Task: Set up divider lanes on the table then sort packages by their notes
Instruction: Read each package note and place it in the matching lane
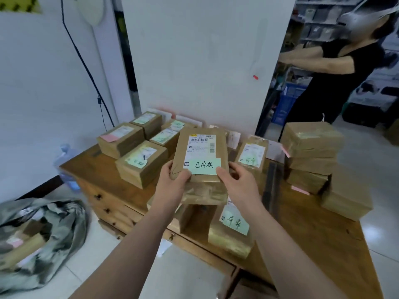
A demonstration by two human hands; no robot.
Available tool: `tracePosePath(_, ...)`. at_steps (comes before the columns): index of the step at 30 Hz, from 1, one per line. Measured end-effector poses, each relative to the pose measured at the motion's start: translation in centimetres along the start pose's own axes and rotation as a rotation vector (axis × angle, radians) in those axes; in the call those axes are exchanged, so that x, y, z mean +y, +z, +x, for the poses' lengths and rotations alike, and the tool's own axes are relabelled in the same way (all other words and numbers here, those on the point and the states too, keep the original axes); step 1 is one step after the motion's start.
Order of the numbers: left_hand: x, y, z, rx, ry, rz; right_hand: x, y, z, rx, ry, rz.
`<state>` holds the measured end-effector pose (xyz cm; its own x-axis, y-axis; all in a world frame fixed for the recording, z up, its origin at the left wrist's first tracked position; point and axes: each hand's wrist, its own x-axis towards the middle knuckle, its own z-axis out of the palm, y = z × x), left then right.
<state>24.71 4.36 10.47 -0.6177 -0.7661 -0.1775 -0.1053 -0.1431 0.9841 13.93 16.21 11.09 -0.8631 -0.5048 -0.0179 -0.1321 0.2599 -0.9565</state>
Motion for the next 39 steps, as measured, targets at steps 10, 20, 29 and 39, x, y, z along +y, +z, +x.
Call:
tracePosePath(10, 1.8, -5.1, 9.0, -0.122, -0.023, 0.192, -0.1, 8.3, 5.6, 0.090, 0.160, -0.009)
tracePosePath(20, 2.8, -1.4, 19.9, -0.293, -0.031, 0.274, 0.6, 7.6, 15.4, 0.155, 0.212, 0.011)
tracePosePath(29, 0.7, -1.1, 26.3, -0.380, -0.087, 0.314, 2.7, 9.3, 19.2, 0.191, 0.285, -0.019)
tracePosePath(39, -1.0, -1.5, 29.3, -0.495, -0.081, 0.419, 3.8, 11.8, 19.9, 0.255, 0.342, -0.070)
